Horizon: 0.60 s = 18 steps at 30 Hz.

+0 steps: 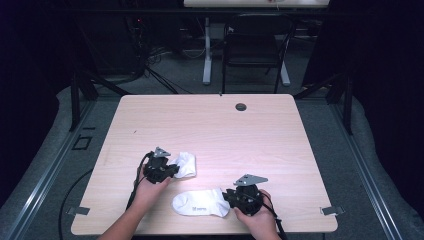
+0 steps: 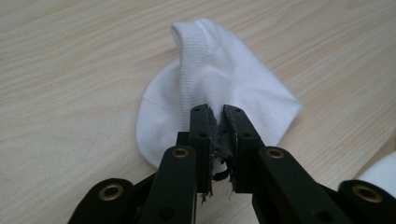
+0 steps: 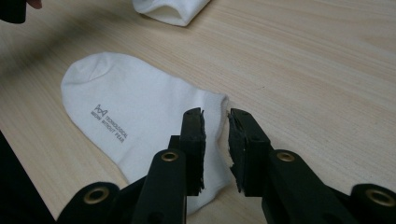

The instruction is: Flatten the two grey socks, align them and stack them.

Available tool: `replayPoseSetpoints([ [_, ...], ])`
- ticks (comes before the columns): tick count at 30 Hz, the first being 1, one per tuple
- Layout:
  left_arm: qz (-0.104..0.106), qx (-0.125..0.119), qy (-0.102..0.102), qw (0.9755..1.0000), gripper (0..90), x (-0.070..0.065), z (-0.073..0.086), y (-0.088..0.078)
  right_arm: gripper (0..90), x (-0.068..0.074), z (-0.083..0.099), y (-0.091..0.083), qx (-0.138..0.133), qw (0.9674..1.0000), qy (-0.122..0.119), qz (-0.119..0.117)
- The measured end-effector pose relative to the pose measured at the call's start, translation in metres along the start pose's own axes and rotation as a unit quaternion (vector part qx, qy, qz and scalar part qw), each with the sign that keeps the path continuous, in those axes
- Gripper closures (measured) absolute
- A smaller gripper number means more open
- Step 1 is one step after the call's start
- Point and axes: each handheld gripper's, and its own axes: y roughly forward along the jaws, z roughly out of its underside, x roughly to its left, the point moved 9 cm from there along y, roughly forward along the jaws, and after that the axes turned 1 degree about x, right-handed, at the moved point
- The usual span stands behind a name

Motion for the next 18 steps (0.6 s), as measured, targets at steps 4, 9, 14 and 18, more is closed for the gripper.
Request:
replayPoseSetpoints([
  [4, 0.006, -0.009, 0.004, 0.9999, 85.5, -0.003, -0.003, -0.006, 75.8, 0.0, 0.0, 0.001, -0.001, 1.0, 0.001, 0.0],
  [9, 0.016, -0.02, 0.011, 0.9996, 85.9, -0.011, -0.009, -0.011, 75.8, -0.001, -0.001, 0.001, -0.002, 1.0, 0.001, 0.001],
  [14, 0.027, -0.027, 0.019, 0.9991, 85.9, -0.022, -0.016, -0.013, 75.8, -0.002, -0.001, 0.0, -0.002, 1.0, 0.003, 0.003],
  [18, 0.036, -0.027, 0.03, 0.9985, 86.0, -0.033, -0.021, -0.011, 75.9, -0.003, -0.002, -0.001, -0.005, 1.0, 0.005, 0.004],
])
